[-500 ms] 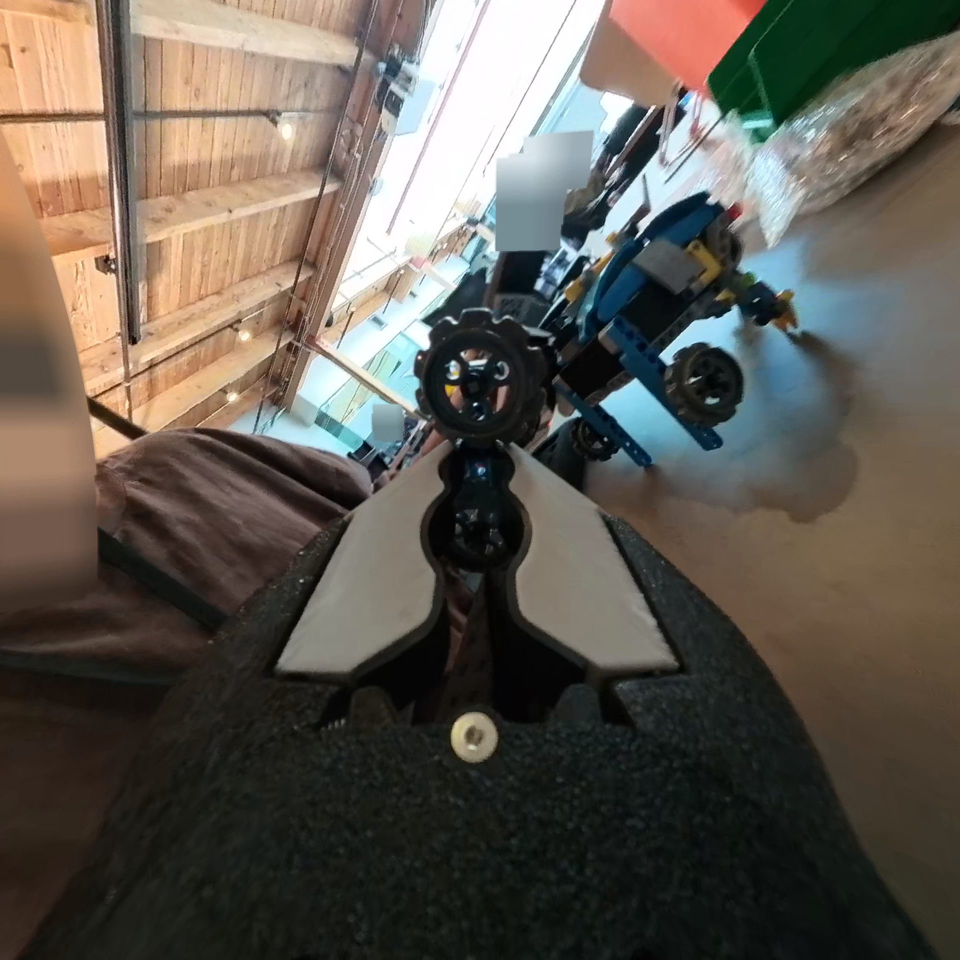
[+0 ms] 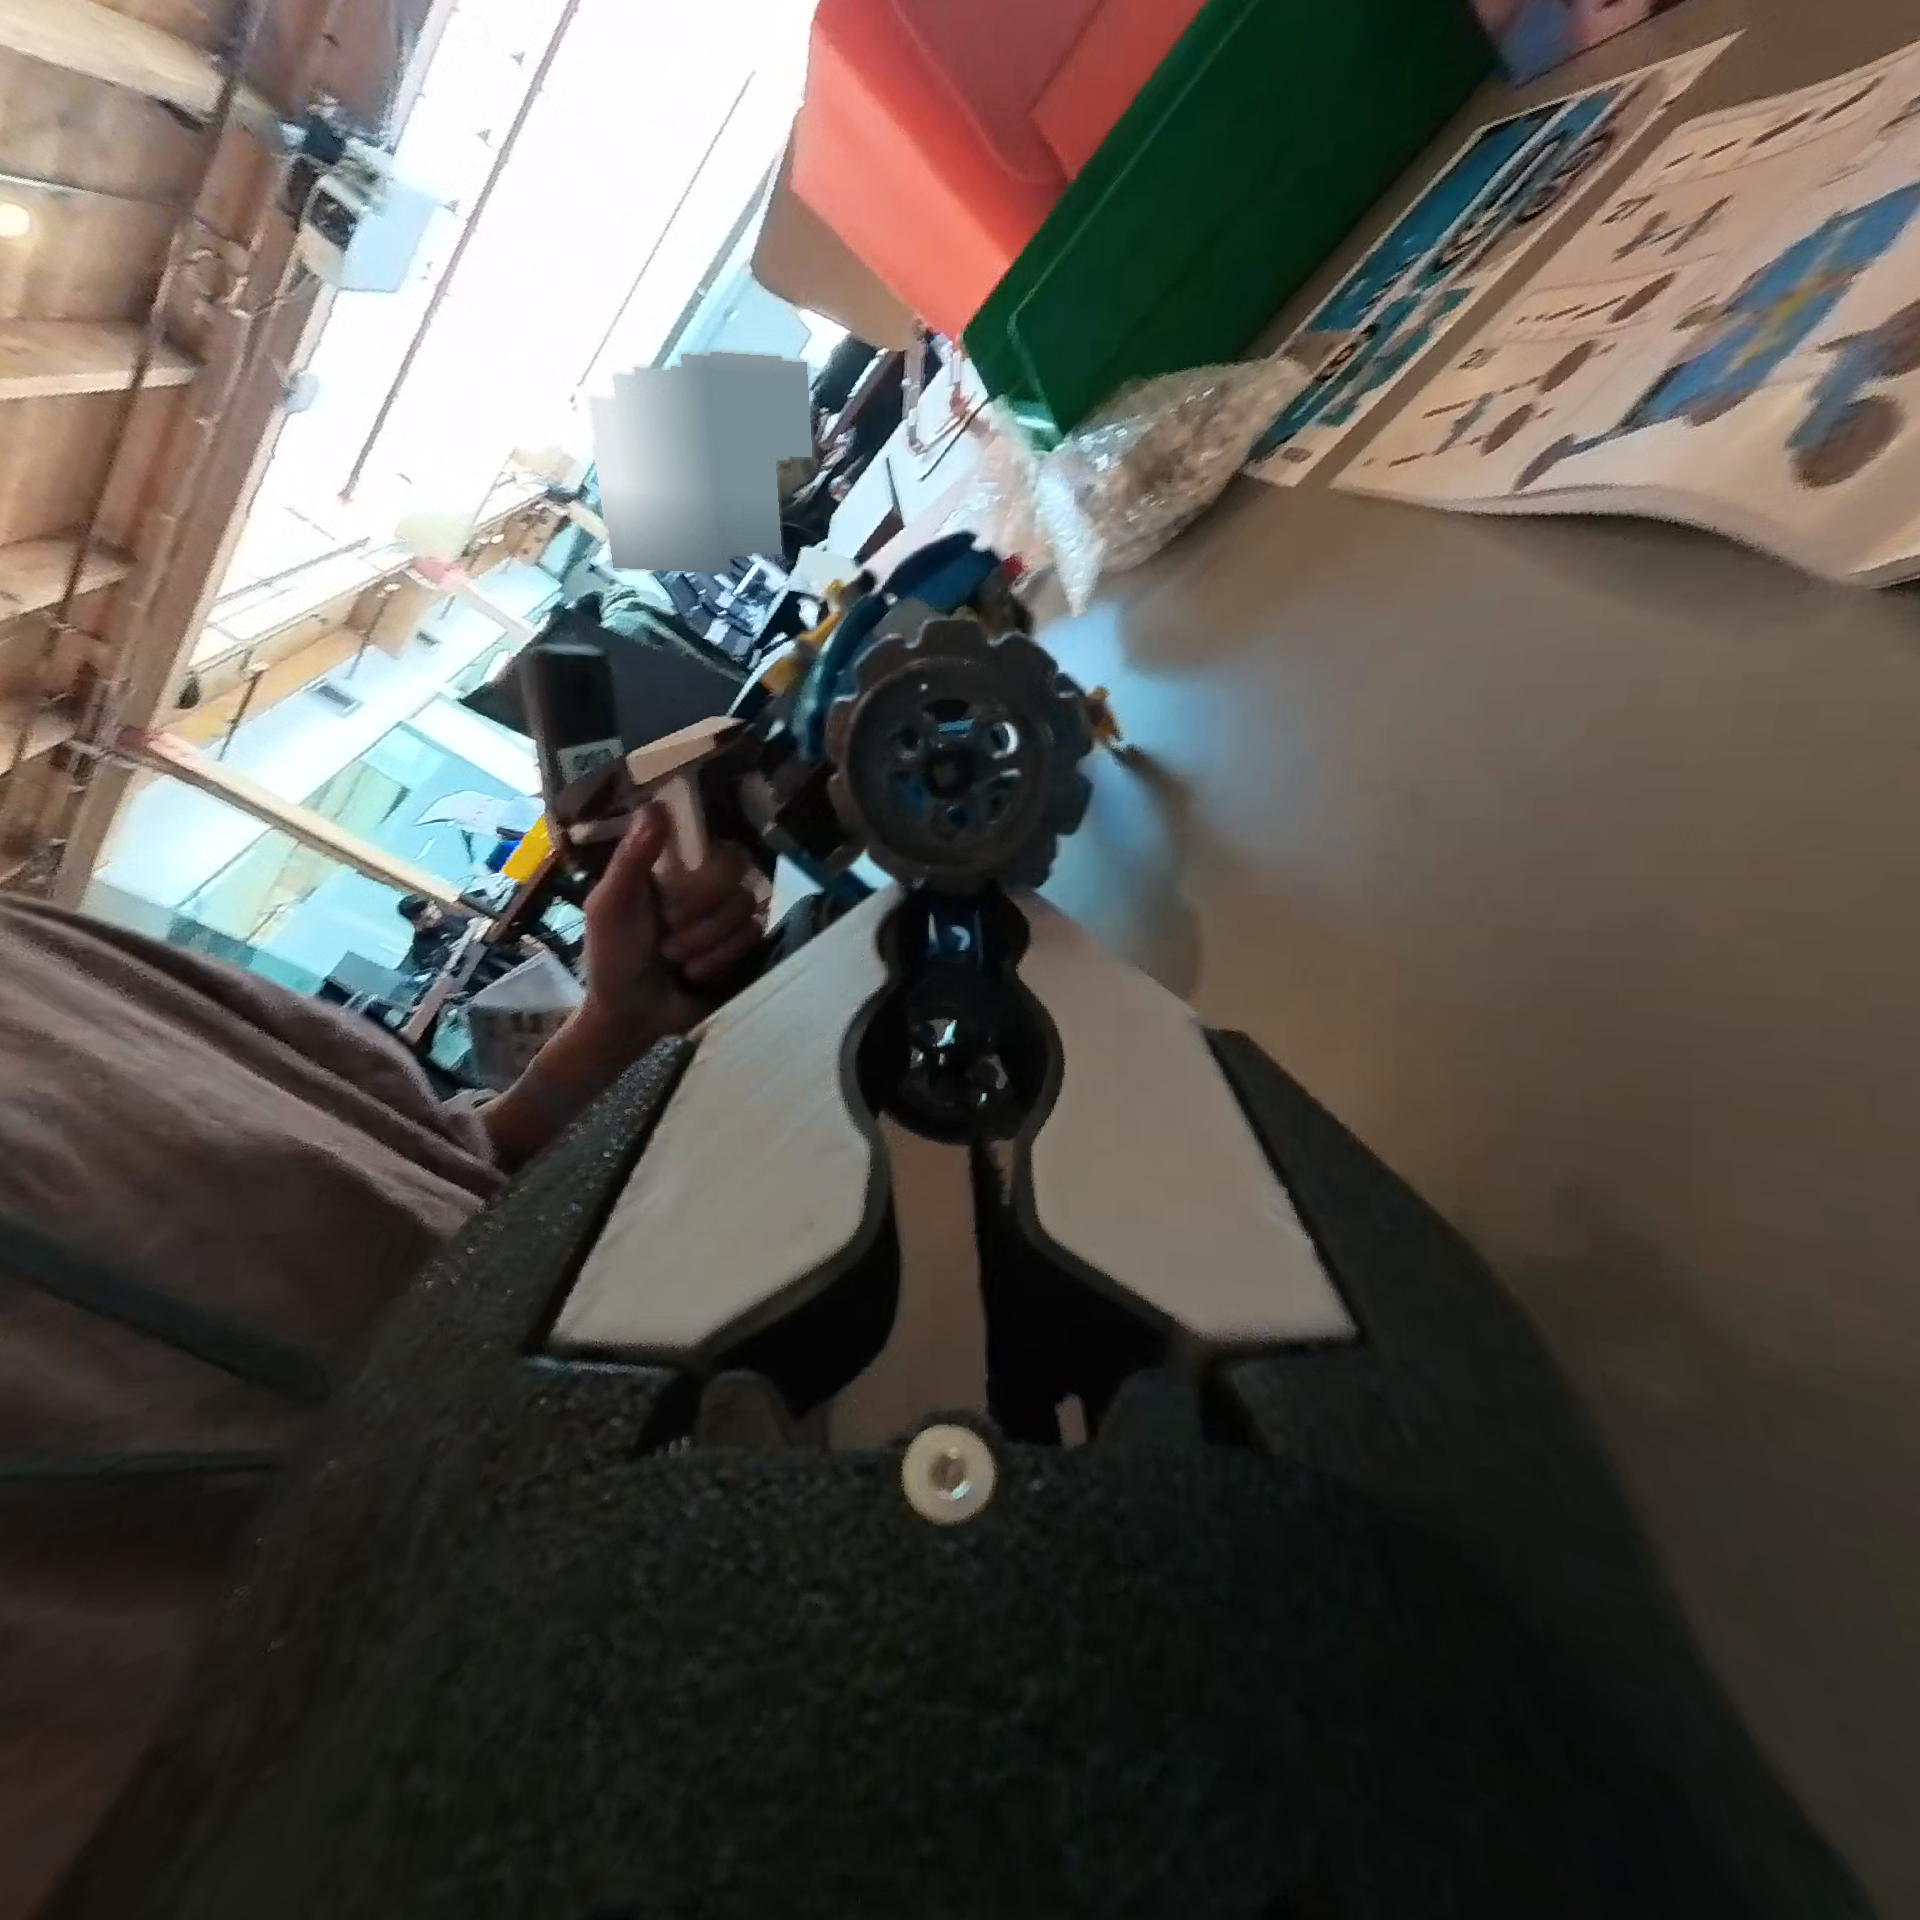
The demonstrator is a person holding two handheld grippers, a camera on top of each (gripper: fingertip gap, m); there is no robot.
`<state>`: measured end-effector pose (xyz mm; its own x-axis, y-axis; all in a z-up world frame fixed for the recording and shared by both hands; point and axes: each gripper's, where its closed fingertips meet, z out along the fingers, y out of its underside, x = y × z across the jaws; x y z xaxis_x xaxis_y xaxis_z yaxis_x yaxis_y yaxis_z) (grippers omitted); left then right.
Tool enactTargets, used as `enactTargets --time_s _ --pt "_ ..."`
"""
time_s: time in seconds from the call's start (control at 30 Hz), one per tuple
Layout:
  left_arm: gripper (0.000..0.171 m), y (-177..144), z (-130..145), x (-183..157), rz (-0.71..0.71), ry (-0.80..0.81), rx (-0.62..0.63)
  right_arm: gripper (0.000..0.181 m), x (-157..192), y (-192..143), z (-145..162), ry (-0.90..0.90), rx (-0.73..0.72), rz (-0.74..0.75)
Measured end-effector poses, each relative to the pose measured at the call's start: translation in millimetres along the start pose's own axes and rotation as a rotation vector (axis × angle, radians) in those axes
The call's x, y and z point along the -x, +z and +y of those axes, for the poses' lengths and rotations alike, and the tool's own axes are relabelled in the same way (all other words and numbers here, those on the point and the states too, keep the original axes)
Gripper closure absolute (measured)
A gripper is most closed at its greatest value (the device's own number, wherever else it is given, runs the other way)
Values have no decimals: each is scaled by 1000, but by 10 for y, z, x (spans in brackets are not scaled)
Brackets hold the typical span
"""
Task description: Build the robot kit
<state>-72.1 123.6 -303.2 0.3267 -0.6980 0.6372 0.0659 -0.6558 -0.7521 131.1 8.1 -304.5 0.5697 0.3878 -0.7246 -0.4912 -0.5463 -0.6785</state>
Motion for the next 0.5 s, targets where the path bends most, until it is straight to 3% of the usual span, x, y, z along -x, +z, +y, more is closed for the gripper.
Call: enactTargets --time_s 0.3,0.5 --pt "119 54 36 174 -155 40 18 172 -228 -59 -42 79 -23 38" --pt "121 -7 -51 171 -185 85 -51 172 -304 -132 18 195 -30 7"
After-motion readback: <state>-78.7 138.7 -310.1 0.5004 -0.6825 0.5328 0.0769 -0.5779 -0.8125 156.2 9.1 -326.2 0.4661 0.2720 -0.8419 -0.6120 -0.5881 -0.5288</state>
